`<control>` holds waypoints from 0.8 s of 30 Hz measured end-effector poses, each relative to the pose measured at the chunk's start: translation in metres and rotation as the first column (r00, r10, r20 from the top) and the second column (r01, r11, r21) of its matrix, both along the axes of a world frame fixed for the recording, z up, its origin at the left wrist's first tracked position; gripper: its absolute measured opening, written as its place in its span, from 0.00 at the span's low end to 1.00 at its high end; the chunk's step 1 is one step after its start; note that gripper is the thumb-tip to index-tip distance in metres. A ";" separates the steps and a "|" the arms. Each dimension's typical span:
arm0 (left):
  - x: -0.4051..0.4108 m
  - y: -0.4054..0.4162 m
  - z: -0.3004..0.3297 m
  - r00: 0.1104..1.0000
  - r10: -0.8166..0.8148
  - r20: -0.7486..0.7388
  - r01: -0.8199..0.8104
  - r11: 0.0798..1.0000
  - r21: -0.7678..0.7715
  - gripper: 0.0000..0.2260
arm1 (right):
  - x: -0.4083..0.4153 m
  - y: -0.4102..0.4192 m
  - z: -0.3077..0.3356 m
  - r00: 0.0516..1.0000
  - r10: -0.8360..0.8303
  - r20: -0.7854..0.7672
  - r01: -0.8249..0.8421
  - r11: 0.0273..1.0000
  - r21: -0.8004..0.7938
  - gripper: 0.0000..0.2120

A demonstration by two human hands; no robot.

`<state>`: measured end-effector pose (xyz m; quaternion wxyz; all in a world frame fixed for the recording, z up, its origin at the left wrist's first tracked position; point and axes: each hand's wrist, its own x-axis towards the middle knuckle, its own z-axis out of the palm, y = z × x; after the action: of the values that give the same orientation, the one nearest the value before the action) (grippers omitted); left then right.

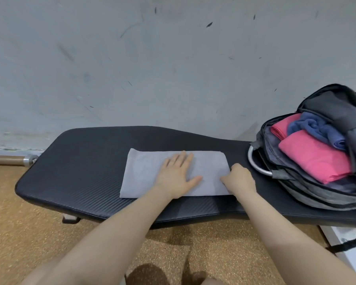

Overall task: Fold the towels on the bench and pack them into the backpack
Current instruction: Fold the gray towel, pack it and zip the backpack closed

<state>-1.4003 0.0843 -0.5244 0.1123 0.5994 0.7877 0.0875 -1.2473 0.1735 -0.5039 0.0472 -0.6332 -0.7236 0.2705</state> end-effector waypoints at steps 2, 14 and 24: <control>0.015 0.004 -0.001 0.995 -0.101 -0.025 0.101 0.995 0.010 0.31 | -0.001 0.001 0.005 0.982 -0.105 -0.155 0.087 0.989 -0.119 0.09; -0.002 -0.016 0.010 0.975 -0.128 0.182 0.096 0.979 0.177 0.29 | -0.045 -0.048 0.030 0.896 0.228 -0.381 -0.176 0.970 0.166 0.10; -0.061 -0.066 -0.003 0.917 0.386 0.101 -0.398 0.900 0.179 0.27 | -0.097 -0.067 0.010 0.842 0.535 -0.075 -0.520 0.840 0.153 0.14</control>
<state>-1.4609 0.0183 -0.5276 0.0576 0.4336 0.8758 0.2042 -1.3448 0.1064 -0.4935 0.0524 -0.3885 -0.8818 0.2623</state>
